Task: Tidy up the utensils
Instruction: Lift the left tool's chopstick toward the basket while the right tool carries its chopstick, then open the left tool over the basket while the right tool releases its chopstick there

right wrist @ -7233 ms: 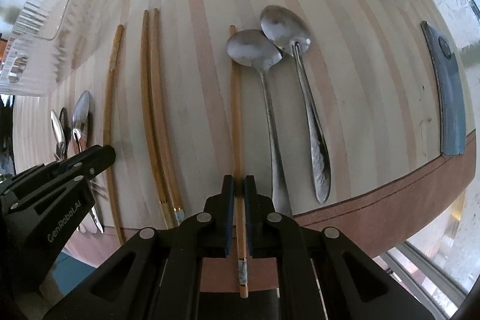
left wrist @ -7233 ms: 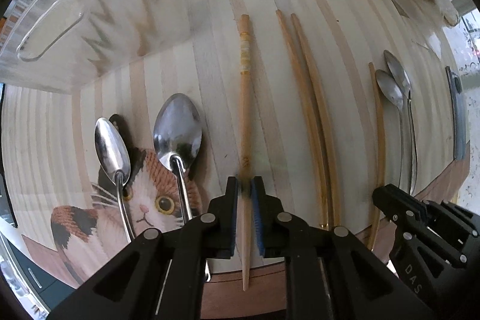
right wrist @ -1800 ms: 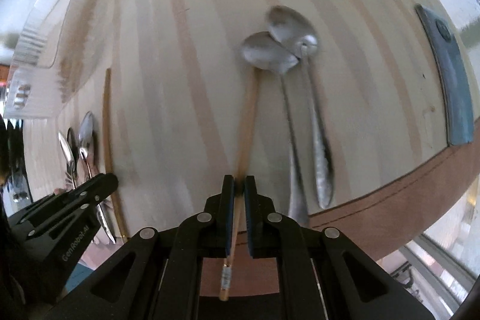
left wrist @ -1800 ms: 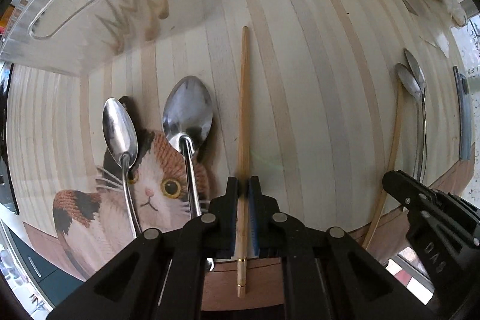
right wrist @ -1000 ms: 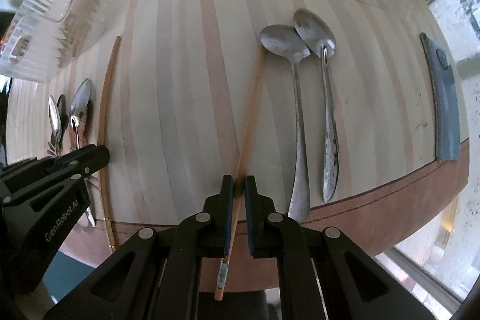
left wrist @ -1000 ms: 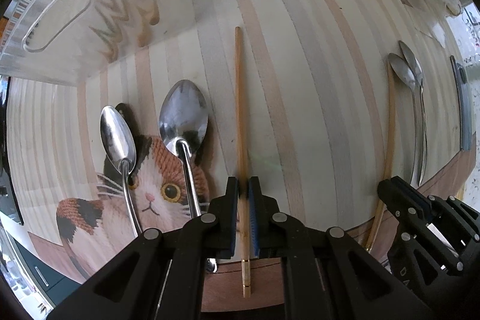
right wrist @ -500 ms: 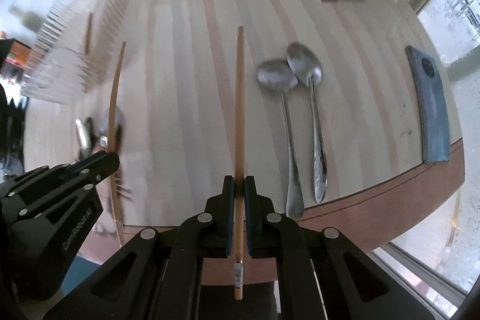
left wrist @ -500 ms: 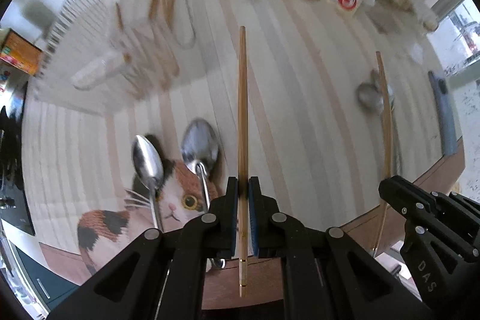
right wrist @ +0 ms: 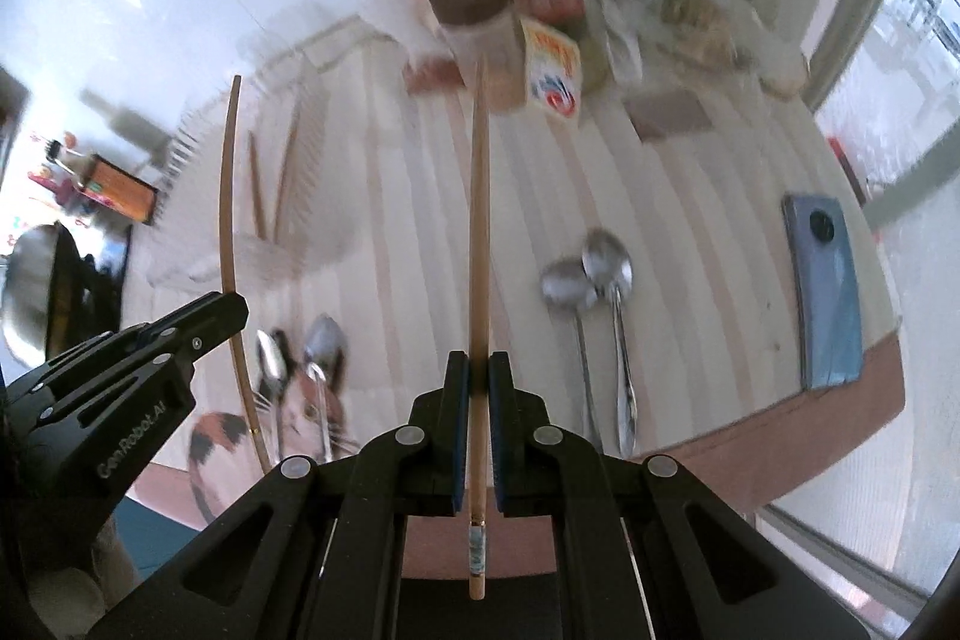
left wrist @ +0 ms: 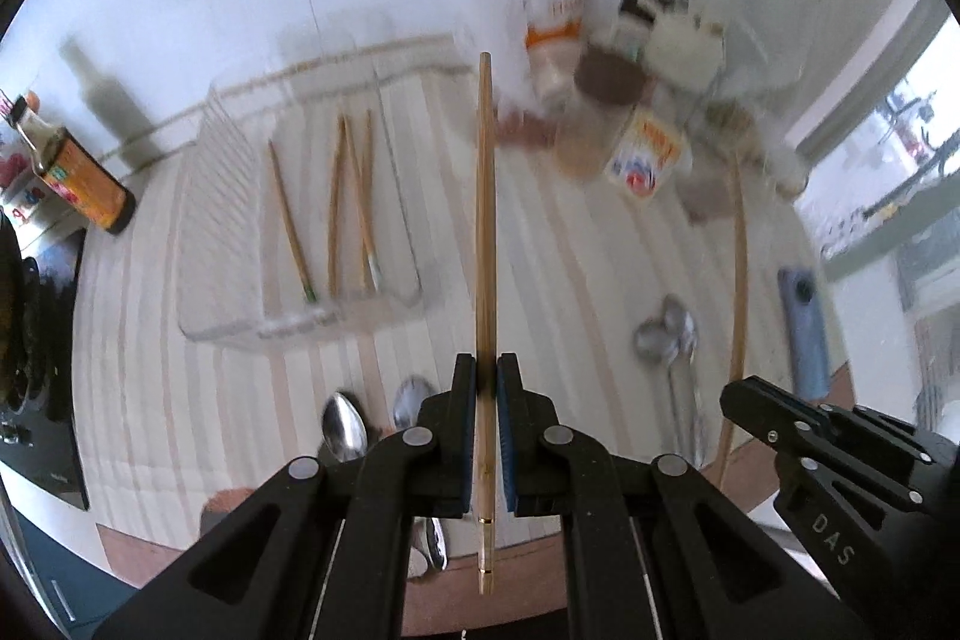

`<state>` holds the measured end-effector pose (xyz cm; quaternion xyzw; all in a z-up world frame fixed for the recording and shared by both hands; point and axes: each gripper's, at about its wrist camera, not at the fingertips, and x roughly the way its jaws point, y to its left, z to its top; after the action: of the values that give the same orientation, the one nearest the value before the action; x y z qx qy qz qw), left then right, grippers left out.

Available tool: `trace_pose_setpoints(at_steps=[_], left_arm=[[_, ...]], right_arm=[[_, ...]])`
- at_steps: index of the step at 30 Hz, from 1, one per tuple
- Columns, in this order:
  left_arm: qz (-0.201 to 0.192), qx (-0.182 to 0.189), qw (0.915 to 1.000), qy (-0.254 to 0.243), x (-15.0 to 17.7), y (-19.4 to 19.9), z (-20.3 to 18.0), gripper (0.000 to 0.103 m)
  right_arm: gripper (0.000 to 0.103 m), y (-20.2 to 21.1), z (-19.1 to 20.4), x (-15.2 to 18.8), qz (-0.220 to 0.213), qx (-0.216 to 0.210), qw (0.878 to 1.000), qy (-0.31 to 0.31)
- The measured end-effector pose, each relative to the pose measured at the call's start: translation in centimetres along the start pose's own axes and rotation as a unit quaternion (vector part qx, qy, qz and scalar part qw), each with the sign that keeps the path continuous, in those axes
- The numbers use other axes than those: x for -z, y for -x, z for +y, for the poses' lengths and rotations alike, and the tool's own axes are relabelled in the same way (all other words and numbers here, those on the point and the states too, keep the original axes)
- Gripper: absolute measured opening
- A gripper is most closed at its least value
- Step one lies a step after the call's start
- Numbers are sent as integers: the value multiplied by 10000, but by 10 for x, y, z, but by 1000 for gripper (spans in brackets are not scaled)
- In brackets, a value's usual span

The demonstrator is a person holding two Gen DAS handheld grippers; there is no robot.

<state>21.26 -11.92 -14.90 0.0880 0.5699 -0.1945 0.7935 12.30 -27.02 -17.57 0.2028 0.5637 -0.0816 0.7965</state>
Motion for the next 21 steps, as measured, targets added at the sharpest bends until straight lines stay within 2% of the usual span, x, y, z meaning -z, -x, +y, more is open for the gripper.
trace_pose_setpoints(at_steps=[6, 13, 16, 21], left_arm=[[-374, 4, 9988, 309, -36, 29, 27, 4], [-595, -88, 9957, 703, -74, 45, 71, 4], [-521, -87, 9945, 903, -90, 40, 95, 4], [-79, 106, 9908, 1350, -115, 11, 138, 4]], right_arm=[[7, 17, 25, -37, -301, -219, 9991, 178], [6, 14, 81, -90, -548, -589, 9954, 527], [6, 2, 103, -113, -489, -722, 9943, 606], [6, -36, 128, -152, -194, -944, 9938, 550]])
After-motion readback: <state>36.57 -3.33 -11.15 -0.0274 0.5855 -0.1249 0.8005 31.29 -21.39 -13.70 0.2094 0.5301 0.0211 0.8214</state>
